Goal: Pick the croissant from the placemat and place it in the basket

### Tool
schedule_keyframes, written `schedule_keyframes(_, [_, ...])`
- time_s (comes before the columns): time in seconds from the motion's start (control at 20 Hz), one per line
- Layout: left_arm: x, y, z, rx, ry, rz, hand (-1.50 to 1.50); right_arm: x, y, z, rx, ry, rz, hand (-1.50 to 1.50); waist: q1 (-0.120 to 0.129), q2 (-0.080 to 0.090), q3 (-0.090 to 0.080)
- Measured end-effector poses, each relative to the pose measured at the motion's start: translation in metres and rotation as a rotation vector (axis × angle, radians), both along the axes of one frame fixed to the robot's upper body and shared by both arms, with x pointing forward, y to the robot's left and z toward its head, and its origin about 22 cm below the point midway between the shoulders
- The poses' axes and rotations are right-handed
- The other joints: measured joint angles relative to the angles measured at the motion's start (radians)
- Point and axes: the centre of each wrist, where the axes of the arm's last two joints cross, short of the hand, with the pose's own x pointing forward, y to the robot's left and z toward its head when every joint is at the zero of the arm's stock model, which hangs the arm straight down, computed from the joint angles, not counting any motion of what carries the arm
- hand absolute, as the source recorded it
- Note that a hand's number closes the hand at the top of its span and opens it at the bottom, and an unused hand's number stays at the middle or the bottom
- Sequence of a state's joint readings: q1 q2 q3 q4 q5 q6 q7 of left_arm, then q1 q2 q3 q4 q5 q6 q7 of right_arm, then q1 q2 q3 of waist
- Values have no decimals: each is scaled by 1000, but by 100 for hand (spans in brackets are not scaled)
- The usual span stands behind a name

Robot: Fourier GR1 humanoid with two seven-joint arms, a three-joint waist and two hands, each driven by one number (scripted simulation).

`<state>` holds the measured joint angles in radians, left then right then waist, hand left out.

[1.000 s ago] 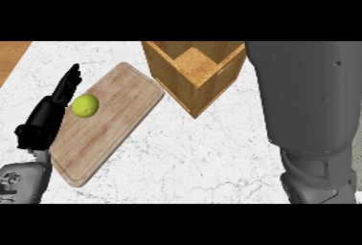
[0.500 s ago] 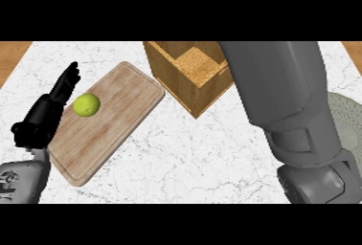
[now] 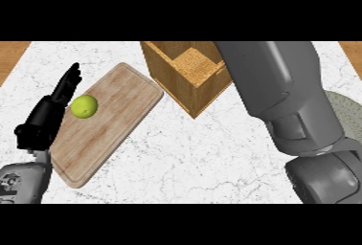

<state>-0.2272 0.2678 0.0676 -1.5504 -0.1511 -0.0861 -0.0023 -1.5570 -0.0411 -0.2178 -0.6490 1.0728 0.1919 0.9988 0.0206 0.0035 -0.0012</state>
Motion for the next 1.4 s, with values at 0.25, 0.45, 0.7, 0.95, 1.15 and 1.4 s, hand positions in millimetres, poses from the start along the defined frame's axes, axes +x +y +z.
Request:
schedule_keyframes(0.25, [-1, 5, 3, -3, 12, 5, 0, 5, -4, 3, 32, 68, 34, -150, -2, -1, 0])
schedule_keyframes(0.45, [1, 7, 5, -5, 15, 6, 0, 5, 1, -3, 87, 95, 65, -150, -4, -1, 1])
schedule_keyframes(0.7, [-4, 8, 2, 0, 9, 2, 0, 6, -9, -1, 194, -16, 47, -150, -1, 0, 1])
schedule_keyframes(0.95, [-7, 9, 3, -6, 3, 6, 0, 4, -30, 13, 366, -242, -56, -150, -3, -1, 1])
schedule_keyframes(1.15, [-7, 8, 2, -5, 9, 19, 0, 2, -51, 16, 461, -394, -164, -150, -16, -4, 1])
schedule_keyframes(1.4, [-8, 14, -1, -1, 17, 41, 0, -4, -90, 13, 522, -534, -284, -150, -36, -11, 2])
